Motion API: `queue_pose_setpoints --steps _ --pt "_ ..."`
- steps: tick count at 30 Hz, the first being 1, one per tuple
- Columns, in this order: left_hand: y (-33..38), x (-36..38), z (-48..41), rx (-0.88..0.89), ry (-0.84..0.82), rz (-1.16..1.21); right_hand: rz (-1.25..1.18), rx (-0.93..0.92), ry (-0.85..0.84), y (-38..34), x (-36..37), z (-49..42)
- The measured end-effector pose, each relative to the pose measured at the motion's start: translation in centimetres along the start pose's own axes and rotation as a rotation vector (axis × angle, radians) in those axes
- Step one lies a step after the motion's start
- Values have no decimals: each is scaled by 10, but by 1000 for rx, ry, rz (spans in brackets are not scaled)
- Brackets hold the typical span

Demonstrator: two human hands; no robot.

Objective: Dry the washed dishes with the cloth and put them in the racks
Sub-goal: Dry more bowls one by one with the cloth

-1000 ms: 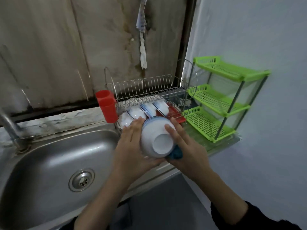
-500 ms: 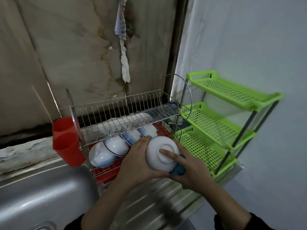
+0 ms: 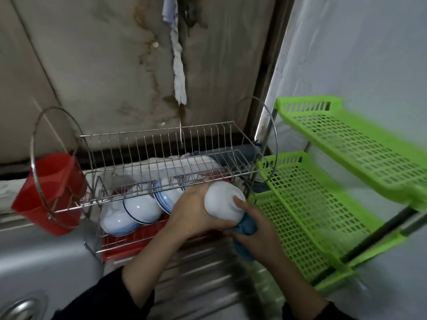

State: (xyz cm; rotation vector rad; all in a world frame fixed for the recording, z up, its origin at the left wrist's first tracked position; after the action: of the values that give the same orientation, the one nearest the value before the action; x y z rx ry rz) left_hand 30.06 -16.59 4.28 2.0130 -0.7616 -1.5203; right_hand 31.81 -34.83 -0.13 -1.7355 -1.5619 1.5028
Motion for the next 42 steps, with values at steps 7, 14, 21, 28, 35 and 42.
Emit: queue_pose_setpoints --steps 7,14,21,28,35,42 --pt "-8 12 -15 -13 28 -174 -59 171 6 32 7 -16" --pt "-12 19 -28 -44 -37 -317 -45 220 125 38 9 -18" --pt "-20 28 -34 -58 -91 -341 -119 260 184 48 9 -25" --pt "-29 24 -30 -73 -112 -416 4 320 317 34 10 -35" --pt "-38 24 -36 -66 -164 -559 129 362 91 29 24 -58" --pt "-36 24 -39 -81 -121 -622 262 373 18 24 36 -58"
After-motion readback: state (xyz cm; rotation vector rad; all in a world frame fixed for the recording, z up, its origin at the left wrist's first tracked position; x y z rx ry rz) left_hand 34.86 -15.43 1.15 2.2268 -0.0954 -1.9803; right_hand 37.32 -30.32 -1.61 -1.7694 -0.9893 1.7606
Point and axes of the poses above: each hand's wrist, its own z-axis away from the middle knuckle, its own x-axis out of the palm, y = z × x, the point moved 4 cm from there along -z, towards the middle knuckle, and after that the axes turned 1 degree about z, right-handed, at the moved point
